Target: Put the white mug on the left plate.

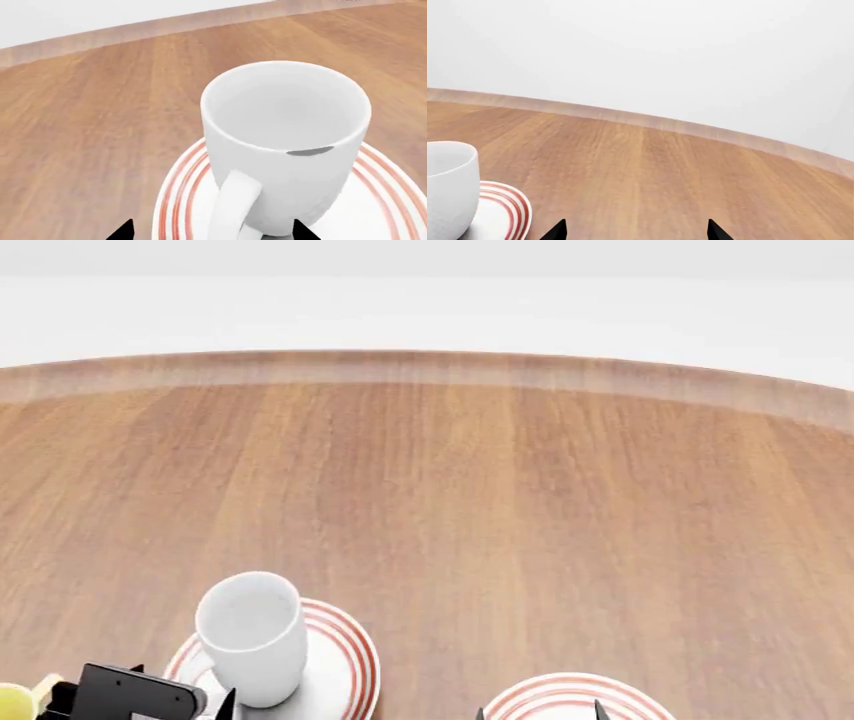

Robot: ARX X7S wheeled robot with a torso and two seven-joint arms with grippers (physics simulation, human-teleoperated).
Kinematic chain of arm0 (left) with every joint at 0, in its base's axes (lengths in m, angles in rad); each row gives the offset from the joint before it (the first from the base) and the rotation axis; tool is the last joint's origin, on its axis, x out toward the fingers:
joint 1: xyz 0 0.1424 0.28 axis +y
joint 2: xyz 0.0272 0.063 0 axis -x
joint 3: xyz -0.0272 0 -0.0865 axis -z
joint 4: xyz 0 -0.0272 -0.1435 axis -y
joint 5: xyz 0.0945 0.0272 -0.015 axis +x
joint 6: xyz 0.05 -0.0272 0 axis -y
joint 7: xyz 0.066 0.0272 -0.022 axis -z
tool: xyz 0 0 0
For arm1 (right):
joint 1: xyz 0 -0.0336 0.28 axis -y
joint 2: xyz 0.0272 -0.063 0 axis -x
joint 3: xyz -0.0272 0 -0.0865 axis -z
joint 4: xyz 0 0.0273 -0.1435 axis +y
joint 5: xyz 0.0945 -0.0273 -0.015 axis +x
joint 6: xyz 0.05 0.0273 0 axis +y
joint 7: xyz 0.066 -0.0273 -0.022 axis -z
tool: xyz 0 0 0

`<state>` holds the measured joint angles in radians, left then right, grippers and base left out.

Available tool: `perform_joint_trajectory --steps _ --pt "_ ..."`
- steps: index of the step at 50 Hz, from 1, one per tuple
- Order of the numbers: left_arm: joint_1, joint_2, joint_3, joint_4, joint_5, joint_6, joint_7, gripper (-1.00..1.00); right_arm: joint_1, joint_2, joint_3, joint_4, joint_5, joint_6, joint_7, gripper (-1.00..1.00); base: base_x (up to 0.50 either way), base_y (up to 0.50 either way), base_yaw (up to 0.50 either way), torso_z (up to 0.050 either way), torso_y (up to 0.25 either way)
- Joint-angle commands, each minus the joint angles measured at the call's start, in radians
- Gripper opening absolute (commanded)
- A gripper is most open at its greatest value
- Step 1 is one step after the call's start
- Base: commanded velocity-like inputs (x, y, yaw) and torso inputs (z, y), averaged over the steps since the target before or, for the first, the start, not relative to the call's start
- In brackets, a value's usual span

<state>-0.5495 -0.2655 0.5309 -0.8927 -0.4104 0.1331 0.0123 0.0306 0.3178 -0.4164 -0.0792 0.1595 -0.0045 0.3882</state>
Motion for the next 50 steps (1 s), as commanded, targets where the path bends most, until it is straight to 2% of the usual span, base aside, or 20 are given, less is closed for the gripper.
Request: perform_joint_trajectory --steps 1,3,11,18,24,32,50 --pt "-0.007 0.003 -0.006 -0.012 -0.002 0.007 -0.013 1.00 0.001 0.002 -0.001 0.001 0.003 -0.001 0.003 1.00 0.00 0.00 0.00 0.000 0.000" --pt "-0.009 0.005 -0.006 -0.024 0.000 0.017 -0.010 1.00 0.000 0.003 -0.003 -0.004 0.003 0.002 0.004 1.00 0.00 0.00 0.00 0.000 0.000" --pt "0.135 -0.106 -0.004 0.391 -0.034 -0.098 -0.098 1.00 0.001 0.000 -0.001 -0.001 -0.002 -0.017 0.013 1.00 0.00 0.00 0.00 0.000 0.000" --pt "0.231 -0.184 -0.008 0.673 -0.052 -0.149 -0.169 1.00 -0.024 0.005 0.027 -0.044 0.006 -0.083 0.035 1.00 0.00 0.00 0.00 0.000 0.000" --pt "0.283 -0.212 -0.038 0.786 -0.066 -0.123 -0.213 1.00 -0.051 0.013 0.042 -0.090 0.014 -0.130 0.045 1.00 0.00 0.00 0.00 0.000 0.000" --pt "0.373 -0.289 -0.054 1.034 -0.062 -0.147 -0.296 1.00 -0.067 0.020 0.040 -0.129 0.003 -0.129 0.057 1.00 0.00 0.00 0.00 0.000 0.000" --pt "0.544 -0.393 -0.088 1.343 -0.003 -0.094 -0.410 1.00 -0.141 0.052 0.035 -0.280 -0.049 -0.122 0.100 1.00 0.00 0.00 0.00 0.000 0.000"
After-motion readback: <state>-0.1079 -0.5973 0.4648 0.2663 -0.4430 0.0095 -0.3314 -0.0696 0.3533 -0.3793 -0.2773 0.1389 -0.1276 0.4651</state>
